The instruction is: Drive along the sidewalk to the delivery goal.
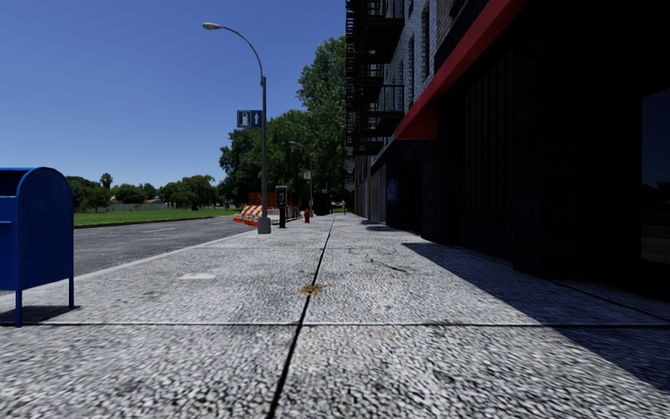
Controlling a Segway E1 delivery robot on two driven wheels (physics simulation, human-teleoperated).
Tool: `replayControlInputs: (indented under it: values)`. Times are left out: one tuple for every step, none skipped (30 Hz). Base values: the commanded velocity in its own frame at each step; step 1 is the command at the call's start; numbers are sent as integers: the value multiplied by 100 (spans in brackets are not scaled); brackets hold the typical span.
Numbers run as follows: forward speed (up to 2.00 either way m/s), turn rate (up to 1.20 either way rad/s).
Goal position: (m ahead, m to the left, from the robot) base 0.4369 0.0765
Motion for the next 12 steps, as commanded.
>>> replayControlInputs:
  values:
    - [0, 0]
    - [0, 0]
    - [0, 0]
    - [0, 0]
    - [0, 0]
    - [0, 0]
    - [0, 0]
    - [0, 0]
    - [0, 0]
    - [0, 0]
    - [0, 0]
    - [0, 0]
